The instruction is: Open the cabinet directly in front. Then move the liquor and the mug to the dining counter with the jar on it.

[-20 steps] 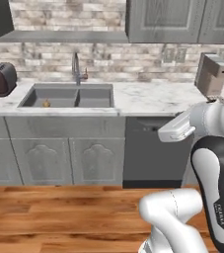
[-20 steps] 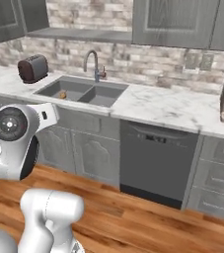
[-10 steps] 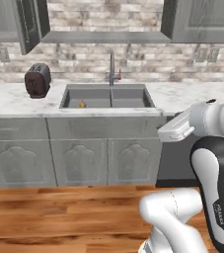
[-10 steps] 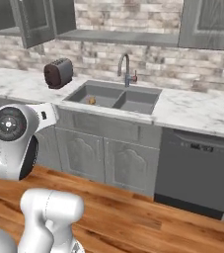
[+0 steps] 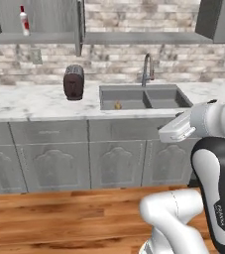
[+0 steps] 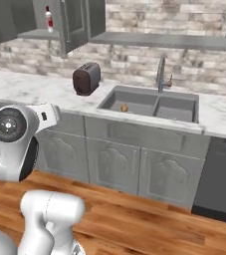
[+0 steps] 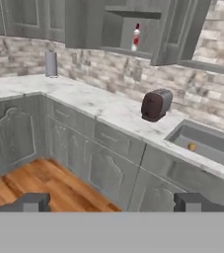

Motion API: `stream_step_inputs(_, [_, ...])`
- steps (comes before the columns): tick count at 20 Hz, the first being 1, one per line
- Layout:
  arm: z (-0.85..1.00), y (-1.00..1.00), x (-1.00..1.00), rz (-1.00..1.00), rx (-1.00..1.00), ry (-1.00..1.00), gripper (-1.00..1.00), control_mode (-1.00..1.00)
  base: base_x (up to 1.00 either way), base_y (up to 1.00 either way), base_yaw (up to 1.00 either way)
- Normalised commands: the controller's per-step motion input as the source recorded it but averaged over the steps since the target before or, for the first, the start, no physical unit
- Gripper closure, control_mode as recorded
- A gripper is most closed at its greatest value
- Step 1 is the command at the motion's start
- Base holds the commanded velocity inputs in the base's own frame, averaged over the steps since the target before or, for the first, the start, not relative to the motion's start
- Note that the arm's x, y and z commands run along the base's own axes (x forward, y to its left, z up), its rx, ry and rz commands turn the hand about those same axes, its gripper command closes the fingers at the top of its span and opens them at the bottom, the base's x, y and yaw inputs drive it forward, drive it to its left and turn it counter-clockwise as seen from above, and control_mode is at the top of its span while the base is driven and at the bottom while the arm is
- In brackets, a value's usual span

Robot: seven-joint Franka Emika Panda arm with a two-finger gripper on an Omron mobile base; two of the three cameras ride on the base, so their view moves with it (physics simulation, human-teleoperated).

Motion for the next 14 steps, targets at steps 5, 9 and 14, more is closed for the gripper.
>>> stream_step_inputs(5, [0.00,0.00,0.00,0.00,0.00,0.00,-1.00,1.00,0.57,1.00,-0.13])
stream_step_inputs(9, [0.00,0.00,0.00,0.00,0.00,0.00,-1.00,1.00,0.66,1.00,-0.18])
stream_step_inputs(14, [0.00,0.00,0.00,0.00,0.00,0.00,-1.00,1.00,0.78,1.00,-0.28])
